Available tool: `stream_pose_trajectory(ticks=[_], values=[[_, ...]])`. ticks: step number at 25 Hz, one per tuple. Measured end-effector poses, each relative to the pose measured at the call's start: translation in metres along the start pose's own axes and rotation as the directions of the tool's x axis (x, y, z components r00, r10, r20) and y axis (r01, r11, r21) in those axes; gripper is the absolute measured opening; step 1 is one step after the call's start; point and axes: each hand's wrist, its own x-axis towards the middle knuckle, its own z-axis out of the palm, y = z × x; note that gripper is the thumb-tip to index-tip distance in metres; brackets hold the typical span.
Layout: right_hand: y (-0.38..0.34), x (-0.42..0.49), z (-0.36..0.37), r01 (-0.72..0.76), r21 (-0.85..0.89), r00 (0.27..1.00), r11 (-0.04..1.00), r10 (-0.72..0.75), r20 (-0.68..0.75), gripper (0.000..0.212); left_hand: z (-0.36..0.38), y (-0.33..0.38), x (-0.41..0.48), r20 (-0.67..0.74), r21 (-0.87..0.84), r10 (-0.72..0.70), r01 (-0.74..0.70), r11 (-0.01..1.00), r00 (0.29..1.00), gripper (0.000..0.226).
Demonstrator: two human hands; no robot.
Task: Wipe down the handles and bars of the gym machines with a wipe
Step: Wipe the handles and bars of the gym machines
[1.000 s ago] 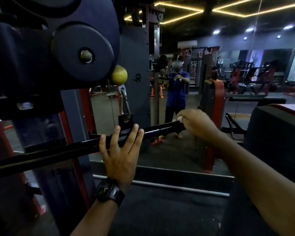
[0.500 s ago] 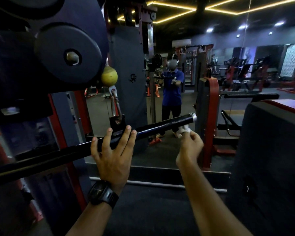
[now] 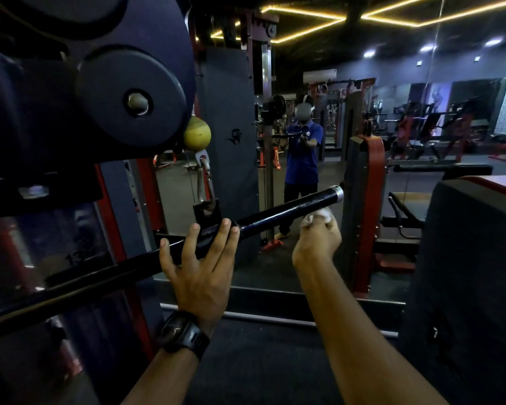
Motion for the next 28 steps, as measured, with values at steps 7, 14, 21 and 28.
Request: stream_pose_trajectory(ticks=[7, 14, 21, 28], values=[[0.016, -0.030, 0.010, -0.034, -0.073, 0.997, 0.997, 0.039, 0.061, 0.016, -0.001, 0.001, -0.001, 0.010, 0.012, -0.001, 0.001, 1.000, 1.000, 0.042], [0.030, -0.059, 0.016, 0.013, -0.215, 0.995, 0.977, 0.008, 0.096, 0.021, 0.000, -0.001, -0.001, -0.020, 0.016, -0.001, 0.001, 1.000, 1.000, 0.047], [0.035, -0.073, 0.018, -0.033, -0.291, 0.989, 0.956, 0.074, 0.130, 0.019, 0.002, -0.004, -0.001, -0.004, 0.007, -0.009, 0.009, 1.000, 1.000, 0.051], [0.059, -0.078, 0.014, -0.115, -0.293, 0.948, 0.949, 0.193, 0.252, 0.024, 0.007, -0.006, -0.002, -0.002, -0.006, -0.016, 0.016, 1.000, 1.000, 0.045]])
